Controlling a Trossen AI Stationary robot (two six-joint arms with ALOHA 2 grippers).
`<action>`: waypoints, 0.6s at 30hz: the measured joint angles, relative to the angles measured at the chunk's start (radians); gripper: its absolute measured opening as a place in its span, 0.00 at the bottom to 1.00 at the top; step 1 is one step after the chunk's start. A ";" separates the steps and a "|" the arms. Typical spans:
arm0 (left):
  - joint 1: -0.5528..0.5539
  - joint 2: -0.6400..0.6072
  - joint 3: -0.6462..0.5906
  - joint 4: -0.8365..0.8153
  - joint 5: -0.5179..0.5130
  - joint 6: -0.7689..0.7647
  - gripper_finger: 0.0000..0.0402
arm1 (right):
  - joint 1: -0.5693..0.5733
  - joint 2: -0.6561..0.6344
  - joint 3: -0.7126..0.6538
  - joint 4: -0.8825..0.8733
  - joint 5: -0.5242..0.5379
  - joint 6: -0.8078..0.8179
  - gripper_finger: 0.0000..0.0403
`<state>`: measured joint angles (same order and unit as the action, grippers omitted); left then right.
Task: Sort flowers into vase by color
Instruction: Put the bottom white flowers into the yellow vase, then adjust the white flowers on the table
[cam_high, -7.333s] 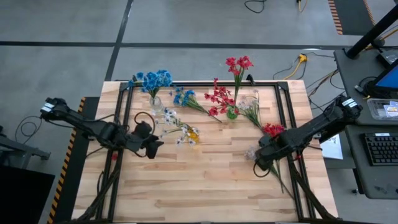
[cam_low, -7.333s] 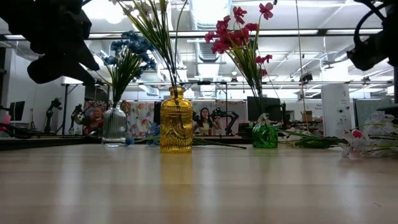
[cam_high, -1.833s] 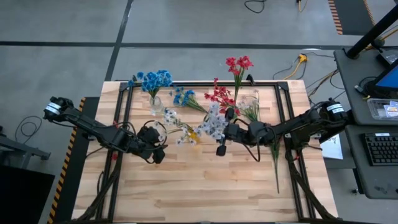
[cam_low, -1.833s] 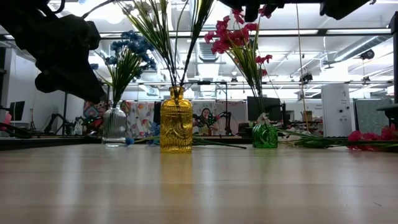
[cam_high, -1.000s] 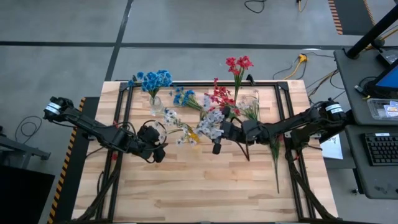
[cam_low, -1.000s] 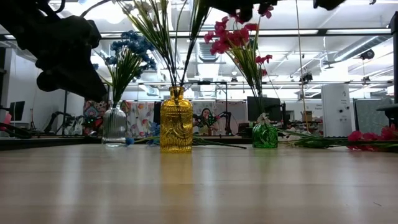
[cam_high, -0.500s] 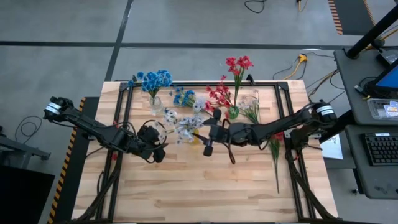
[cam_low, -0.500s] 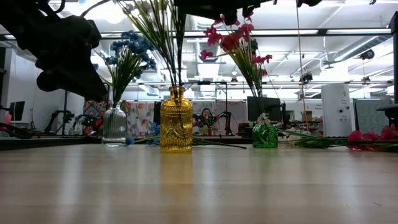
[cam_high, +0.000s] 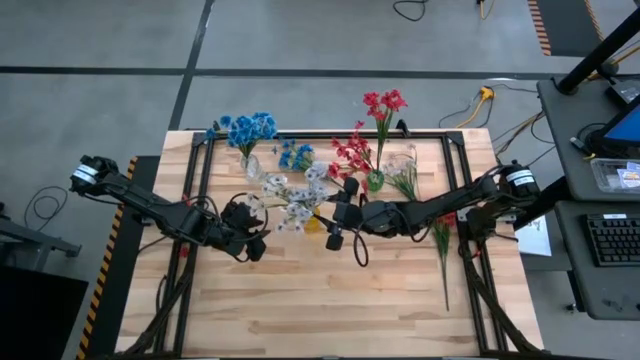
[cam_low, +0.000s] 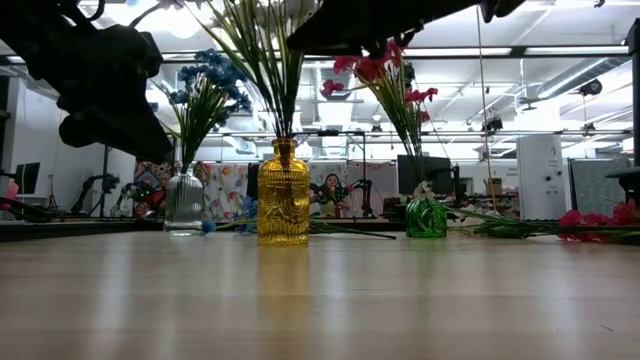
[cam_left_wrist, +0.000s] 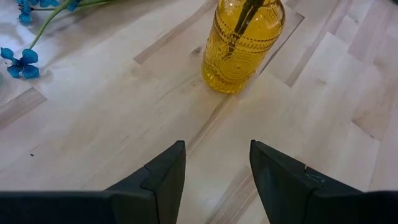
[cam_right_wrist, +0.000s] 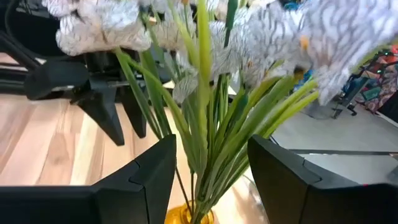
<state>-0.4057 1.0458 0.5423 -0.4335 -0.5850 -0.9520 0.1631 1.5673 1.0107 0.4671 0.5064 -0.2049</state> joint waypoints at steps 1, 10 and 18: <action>0.000 0.000 0.000 0.000 0.000 0.000 0.41 | 0.000 0.000 0.000 -0.005 0.000 0.002 0.48; 0.000 0.000 0.000 0.000 0.000 0.000 0.41 | 0.025 -0.049 0.000 -0.063 0.043 -0.004 0.48; 0.000 0.000 0.000 0.005 0.114 -0.065 0.41 | 0.089 -0.160 -0.001 -0.315 0.063 0.118 0.48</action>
<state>-0.4061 1.0458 0.5423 -0.4287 -0.4707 -1.0167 0.2520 1.4071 1.0100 0.1524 0.5690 -0.0869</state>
